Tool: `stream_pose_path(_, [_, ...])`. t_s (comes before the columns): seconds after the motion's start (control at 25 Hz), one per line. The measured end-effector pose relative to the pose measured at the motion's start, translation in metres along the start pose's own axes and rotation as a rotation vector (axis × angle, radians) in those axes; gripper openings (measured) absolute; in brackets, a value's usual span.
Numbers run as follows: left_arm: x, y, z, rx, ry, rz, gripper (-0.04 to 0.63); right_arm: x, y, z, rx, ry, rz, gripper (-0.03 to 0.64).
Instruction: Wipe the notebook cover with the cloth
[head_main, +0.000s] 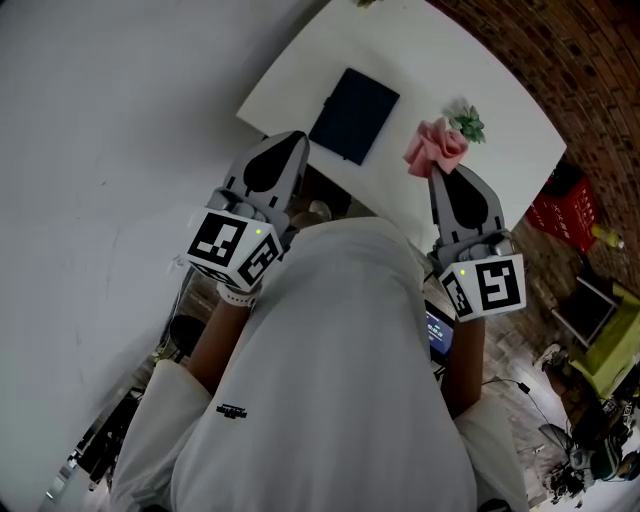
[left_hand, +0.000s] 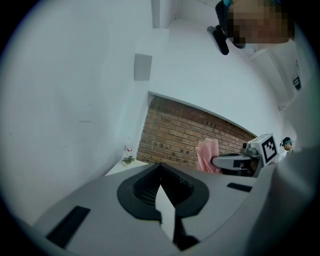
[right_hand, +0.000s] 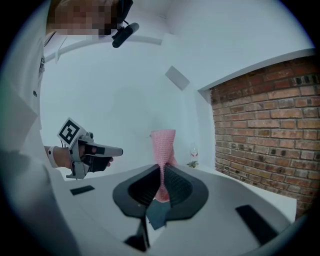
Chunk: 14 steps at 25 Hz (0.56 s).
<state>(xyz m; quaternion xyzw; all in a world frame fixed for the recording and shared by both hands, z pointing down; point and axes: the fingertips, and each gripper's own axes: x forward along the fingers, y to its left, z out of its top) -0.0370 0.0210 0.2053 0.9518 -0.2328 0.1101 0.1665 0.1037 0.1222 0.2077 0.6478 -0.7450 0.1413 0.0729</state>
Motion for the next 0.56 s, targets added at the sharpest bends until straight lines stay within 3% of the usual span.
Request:
stream_pose_path(0.16, [-0.005,-0.005,-0.004,0.009,0.008,-0.014,0.012,0.003,0.011,0.000,-0.005,-0.006,0.026,0.026])
stream_pose_path(0.32, [-0.005,-0.007,-0.010,0.071,0.049,0.041,0.012,0.002,0.015,-0.001,-0.009,-0.005,0.025,0.026])
stream_pose_path(0.56, [-0.002,-0.017,-0.014,0.068,0.074,0.032,0.012,-0.001,0.011,-0.005,-0.010,0.012,0.015,0.026])
